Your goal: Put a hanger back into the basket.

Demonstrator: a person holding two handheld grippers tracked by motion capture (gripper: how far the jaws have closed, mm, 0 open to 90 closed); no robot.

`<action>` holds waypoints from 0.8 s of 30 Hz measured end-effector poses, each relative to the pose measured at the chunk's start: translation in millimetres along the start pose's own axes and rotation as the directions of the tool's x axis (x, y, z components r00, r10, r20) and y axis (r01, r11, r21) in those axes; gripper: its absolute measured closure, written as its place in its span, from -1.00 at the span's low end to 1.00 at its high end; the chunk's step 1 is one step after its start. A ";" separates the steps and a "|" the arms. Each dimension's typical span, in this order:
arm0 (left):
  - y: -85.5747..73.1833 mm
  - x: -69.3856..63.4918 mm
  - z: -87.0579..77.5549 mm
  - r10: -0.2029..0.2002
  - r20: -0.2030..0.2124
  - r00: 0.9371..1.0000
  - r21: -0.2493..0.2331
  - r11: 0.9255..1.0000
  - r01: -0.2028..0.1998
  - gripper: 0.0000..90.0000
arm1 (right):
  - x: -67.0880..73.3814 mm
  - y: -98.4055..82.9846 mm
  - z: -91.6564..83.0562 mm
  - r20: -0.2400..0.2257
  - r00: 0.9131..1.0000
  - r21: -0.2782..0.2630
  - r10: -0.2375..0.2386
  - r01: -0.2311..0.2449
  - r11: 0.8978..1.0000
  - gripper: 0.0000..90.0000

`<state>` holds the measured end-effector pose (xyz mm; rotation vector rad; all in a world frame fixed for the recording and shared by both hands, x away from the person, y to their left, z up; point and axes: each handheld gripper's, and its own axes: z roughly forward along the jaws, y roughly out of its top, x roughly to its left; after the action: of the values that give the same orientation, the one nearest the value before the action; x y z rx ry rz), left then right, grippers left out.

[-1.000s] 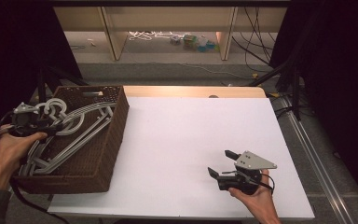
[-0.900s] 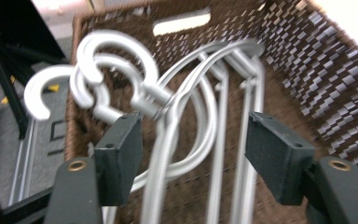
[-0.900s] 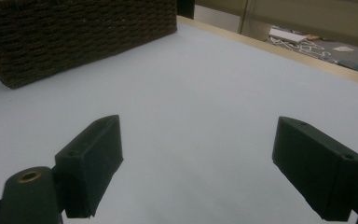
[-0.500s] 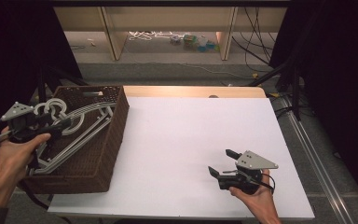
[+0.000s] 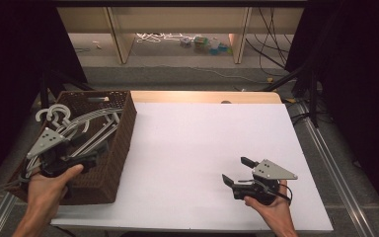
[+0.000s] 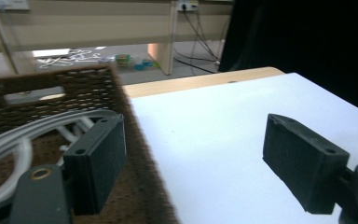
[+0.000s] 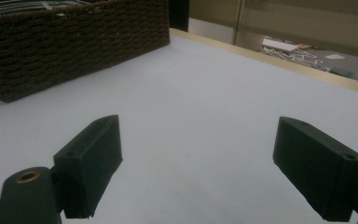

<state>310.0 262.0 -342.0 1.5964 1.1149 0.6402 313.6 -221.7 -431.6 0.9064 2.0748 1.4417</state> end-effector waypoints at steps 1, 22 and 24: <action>-2.9 -5.2 0.7 0.004 0.002 1.000 -0.009 1.000 -0.004 -0.53 | -0.1 0.1 0.2 0.006 1.000 -0.006 -0.005 0.005 1.000 -0.64; -63.0 -53.7 37.5 0.031 0.148 0.988 -0.038 0.999 -0.026 -0.53 | 8.1 0.7 0.7 0.004 1.000 -0.014 -0.018 0.018 1.000 -0.64; -65.7 -56.1 37.8 0.041 0.157 0.987 -0.051 0.998 -0.034 -0.54 | 8.7 0.7 -0.4 0.006 1.000 -0.007 -0.023 0.023 1.000 -0.64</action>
<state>295.4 196.9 -408.6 1.6013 0.9481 0.5508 307.6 -215.4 -430.8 0.8806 2.0675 1.4323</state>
